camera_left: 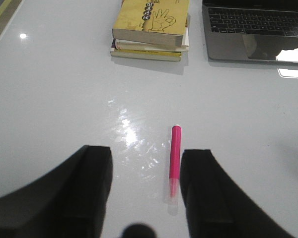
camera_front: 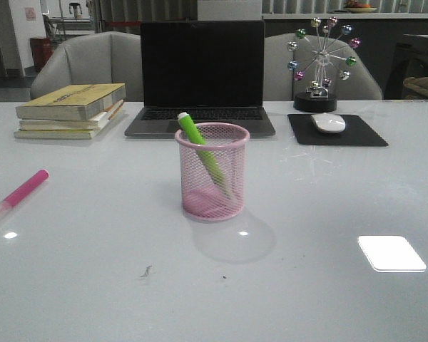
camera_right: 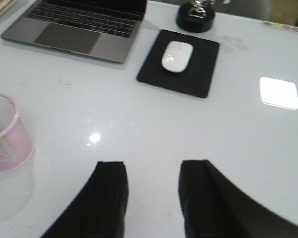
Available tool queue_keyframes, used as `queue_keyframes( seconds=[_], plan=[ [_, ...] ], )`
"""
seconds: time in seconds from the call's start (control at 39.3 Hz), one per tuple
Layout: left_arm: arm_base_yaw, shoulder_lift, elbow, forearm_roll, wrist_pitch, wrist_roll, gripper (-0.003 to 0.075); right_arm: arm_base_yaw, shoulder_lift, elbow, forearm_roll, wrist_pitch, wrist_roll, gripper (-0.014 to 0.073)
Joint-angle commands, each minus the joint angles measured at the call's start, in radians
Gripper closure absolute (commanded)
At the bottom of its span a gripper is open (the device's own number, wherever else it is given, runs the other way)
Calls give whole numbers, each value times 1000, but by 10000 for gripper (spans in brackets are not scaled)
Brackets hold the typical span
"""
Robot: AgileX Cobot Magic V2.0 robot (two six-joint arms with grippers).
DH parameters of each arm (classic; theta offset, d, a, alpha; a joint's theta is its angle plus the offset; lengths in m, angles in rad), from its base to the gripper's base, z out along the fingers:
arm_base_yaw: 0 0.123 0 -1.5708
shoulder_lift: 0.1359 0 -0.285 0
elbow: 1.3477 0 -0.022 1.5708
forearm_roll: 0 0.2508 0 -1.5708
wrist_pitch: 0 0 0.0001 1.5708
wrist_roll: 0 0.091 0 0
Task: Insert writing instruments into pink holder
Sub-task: 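Withdraw the right gripper away from the holder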
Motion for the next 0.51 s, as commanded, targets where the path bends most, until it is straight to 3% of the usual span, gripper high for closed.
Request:
queue_keyframes(
  seconds=[0.0, 0.18, 0.36, 0.48],
  plan=[
    [-7, -9, -38, 0, -72, -10, 325, -65, -70, -12, -12, -2, -1, 211],
    [-7, -9, -38, 0, -74, -10, 325, -117, -113, -8, -15, 112, -1, 211],
    [-16, -7, -43, 0, -131, 11, 325, -117, -113, -8, -14, 99, -1, 211],
    [-47, 41, -93, -3, -60, 26, 325, -117, -113, -8, -13, 101, -1, 211]
  ],
)
